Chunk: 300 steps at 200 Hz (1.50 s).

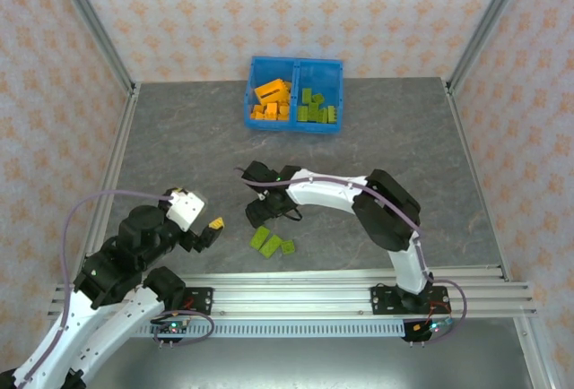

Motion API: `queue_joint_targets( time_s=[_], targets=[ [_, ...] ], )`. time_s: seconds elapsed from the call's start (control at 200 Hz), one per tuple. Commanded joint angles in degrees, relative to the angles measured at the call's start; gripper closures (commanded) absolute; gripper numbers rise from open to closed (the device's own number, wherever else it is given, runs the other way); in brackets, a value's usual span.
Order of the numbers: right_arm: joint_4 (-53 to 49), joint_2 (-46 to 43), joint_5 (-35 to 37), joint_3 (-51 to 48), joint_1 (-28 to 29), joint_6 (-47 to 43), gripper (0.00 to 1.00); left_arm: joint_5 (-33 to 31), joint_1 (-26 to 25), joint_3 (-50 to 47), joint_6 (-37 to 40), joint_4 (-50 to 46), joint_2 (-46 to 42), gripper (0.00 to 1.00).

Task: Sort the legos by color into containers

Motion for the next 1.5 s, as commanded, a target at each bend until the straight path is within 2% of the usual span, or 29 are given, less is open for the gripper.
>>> queue_joint_targets(
  time_s=[0.0,0.22,0.32,0.49,0.686,0.821,0.891,1.046,1.156,1.241,1.401,1.496],
  targets=[
    [-0.5,2.4,2.4,2.3,0.3,1.5,0.26,2.0,-0.1,-2.1,4.5,3.1,-3.9,0.03],
    [-1.4,3.1,4.0,2.4,0.3,2.9,0.62,5.7,-0.1,-4.2,7.8,3.8,-5.4,0.03],
    [-1.5,1.1,5.3,1.9,0.3,4.1,0.7,7.4,-0.1,-5.0,8.9,4.3,-5.2,0.03],
    [1.1,-7.4,6.4,-1.2,-1.7,6.3,0.72,13.0,-0.1,-5.8,10.6,5.6,-3.0,0.02],
    [1.3,-16.8,5.4,-1.9,-9.0,7.3,0.73,16.9,-0.1,-6.2,9.8,13.0,2.5,0.01],
    [1.8,-19.6,5.6,0.4,-16.9,7.7,0.73,15.8,-0.1,-2.9,9.6,15.5,8.6,0.0],
    [1.9,-18.9,6.4,2.9,-21.2,7.4,0.72,12.0,-0.1,-1.8,7.2,19.2,11.6,0.0],
    [1.8,-10.9,7.8,14.5,-29.2,4.4,0.72,9.4,0.2,-1.3,6.4,26.9,18.2,0.0],
    [-1.1,-0.8,8.2,26.9,-32.6,3.7,0.72,11.1,1.8,1.8,5.1,24.6,22.8,0.0],
    [-5.0,8.1,8.8,39.0,-34.4,4.1,0.72,11.0,2.2,2.4,5.1,23.2,24.0,0.0],
    [-12.7,24.8,12.2,64.4,-35.6,2.6,0.71,13.0,3.6,1.4,2.3,27.1,23.9,0.0],
    [-13.5,31.4,13.2,73.4,-35.9,2.3,0.7,13.0,3.9,1.4,0.8,28.2,25.0,0.0]
  ],
)
